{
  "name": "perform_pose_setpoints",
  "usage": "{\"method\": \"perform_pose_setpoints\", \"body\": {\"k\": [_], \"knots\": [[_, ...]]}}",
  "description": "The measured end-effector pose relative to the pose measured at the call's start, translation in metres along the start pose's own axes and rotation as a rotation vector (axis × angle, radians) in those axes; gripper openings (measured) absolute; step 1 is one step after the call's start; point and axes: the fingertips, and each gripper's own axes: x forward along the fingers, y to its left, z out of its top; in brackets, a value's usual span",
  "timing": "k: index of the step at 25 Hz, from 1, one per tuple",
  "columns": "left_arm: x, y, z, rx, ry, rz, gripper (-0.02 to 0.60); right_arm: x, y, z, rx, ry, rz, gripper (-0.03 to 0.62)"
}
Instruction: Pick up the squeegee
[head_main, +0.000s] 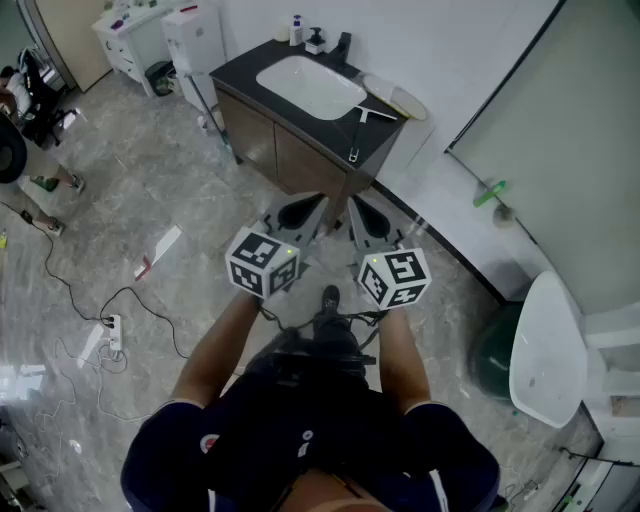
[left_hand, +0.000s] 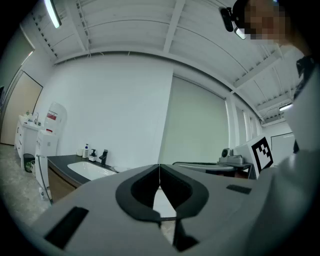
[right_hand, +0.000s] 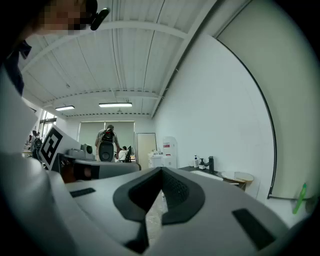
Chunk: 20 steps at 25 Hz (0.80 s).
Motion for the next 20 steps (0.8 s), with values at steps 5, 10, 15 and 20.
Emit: {"method": "perform_pose_setpoints", "body": {"k": [5,10,15,20], "knots": [[-0.002,-0.003,0.0,-0.005,-0.001,-0.002,0.012,-0.003,0.004,0.002,0.025,-0.021,0.013,0.005],[-0.003,-0.001,-0.002,-0.008,0.0,-0.004,0.012,-0.001,0.007,0.001,0.012,-0.017,0.016,0.005],[-0.006,0.004,-0.004,-0.013,-0.006,-0.013,0.012,0.004,0.012,-0.001,-0.001,-0.01,0.014,0.005],[-0.011,0.008,-0.001,-0.013,-0.014,-0.022,0.012,0.008,0.018,0.002,-0.015,-0.005,0.005,0.005]]}}
